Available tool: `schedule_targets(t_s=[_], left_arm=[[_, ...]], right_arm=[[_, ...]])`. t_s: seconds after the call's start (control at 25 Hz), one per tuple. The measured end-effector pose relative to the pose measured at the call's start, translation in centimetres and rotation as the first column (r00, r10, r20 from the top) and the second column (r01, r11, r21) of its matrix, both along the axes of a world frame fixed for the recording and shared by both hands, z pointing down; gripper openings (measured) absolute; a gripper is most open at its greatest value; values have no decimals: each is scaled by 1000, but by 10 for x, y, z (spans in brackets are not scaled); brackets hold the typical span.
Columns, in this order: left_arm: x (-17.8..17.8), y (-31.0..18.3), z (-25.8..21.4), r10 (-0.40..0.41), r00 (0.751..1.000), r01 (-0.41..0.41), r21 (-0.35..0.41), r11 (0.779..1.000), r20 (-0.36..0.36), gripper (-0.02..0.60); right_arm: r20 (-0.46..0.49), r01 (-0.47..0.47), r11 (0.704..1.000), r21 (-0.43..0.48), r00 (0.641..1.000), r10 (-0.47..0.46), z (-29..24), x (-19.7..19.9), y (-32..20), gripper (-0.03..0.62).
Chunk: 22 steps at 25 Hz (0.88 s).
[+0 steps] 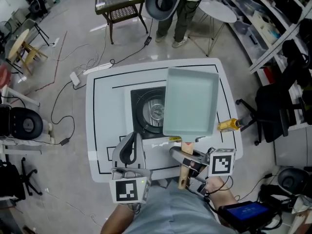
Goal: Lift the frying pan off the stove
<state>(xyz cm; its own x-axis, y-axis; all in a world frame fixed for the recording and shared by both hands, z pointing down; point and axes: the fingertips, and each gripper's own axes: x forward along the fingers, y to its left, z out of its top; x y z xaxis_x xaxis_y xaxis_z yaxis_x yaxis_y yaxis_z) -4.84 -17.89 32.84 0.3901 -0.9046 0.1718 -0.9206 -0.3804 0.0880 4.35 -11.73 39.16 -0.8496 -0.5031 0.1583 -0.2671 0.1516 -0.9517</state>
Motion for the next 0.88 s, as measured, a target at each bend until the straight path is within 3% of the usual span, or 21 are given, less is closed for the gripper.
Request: schedule_targets(t_s=[0.36,0.88], left_arm=[[29,8,0,68,998,-68,2,998,1,18],[44,20,-6,90,996,-90,14,996,14,18]], right_arm=[[-10,-61,998,5,998,61,1,25,14,95],[1,-76,997,9,997,76,-3,38,29,95]])
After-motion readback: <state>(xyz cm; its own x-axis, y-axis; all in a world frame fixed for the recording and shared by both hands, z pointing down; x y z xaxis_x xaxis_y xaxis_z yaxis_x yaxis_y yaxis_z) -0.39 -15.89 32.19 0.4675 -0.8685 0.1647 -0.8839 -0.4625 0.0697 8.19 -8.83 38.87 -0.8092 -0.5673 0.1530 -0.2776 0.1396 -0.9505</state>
